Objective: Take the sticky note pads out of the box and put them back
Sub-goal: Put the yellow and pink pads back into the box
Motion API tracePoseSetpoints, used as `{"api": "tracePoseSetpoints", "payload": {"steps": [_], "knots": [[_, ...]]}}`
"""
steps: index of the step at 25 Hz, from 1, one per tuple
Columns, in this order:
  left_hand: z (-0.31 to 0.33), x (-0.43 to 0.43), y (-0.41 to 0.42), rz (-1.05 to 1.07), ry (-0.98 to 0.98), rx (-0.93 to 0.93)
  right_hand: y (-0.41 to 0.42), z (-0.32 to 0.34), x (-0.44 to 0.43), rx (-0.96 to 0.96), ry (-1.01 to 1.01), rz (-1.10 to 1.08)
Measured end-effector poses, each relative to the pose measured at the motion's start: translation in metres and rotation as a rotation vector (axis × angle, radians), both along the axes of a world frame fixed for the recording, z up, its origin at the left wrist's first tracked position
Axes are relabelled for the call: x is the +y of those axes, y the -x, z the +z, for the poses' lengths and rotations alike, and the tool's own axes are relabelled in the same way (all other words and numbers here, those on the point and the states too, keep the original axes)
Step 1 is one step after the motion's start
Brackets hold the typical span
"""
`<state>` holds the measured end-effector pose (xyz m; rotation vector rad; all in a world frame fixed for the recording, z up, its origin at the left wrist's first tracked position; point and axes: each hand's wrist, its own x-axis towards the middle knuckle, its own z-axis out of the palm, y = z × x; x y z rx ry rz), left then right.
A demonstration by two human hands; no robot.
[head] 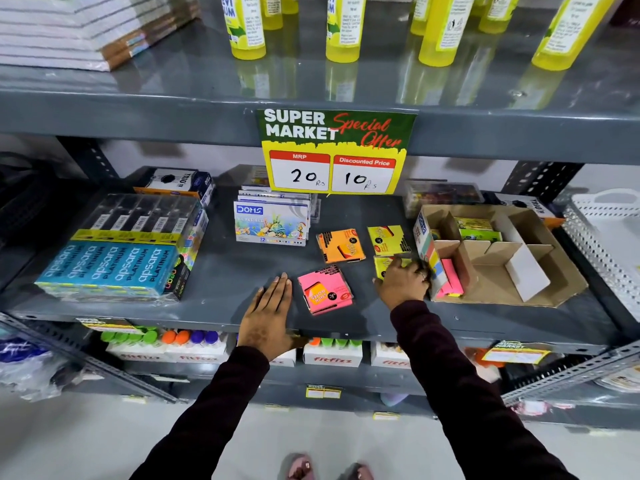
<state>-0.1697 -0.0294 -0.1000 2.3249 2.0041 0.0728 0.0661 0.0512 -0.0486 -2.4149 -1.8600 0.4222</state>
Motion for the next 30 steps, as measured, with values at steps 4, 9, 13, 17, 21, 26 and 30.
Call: {"api": "tracePoseSetpoints", "payload": {"steps": [4, 9, 13, 17, 21, 26, 30], "knots": [[0.002, -0.001, -0.001, 0.011, 0.029, -0.026, -0.006, 0.010, 0.003, 0.104, -0.042, -0.013], [-0.001, 0.001, 0.000, -0.004, -0.015, -0.022, -0.001, 0.023, 0.039, 0.134, -0.188, 0.030], [-0.002, 0.000, -0.001, -0.012, -0.025, -0.077, -0.006, 0.017, 0.072, 0.098, -0.123, 0.058], [-0.001, 0.001, 0.000, -0.008, -0.012, -0.110, -0.003, 0.006, 0.075, 0.029, -0.048, 0.071], [0.002, 0.000, -0.001, -0.011, 0.011, -0.110, 0.000, 0.004, 0.073, 0.065, -0.034, 0.055], [0.002, 0.000, -0.001, -0.001, 0.001, -0.061, 0.001, 0.017, 0.041, 0.068, -0.108, 0.074], [0.000, 0.000, 0.001, -0.023, -0.035, -0.059, -0.009, 0.048, -0.005, 0.036, -0.404, 0.113]]}}
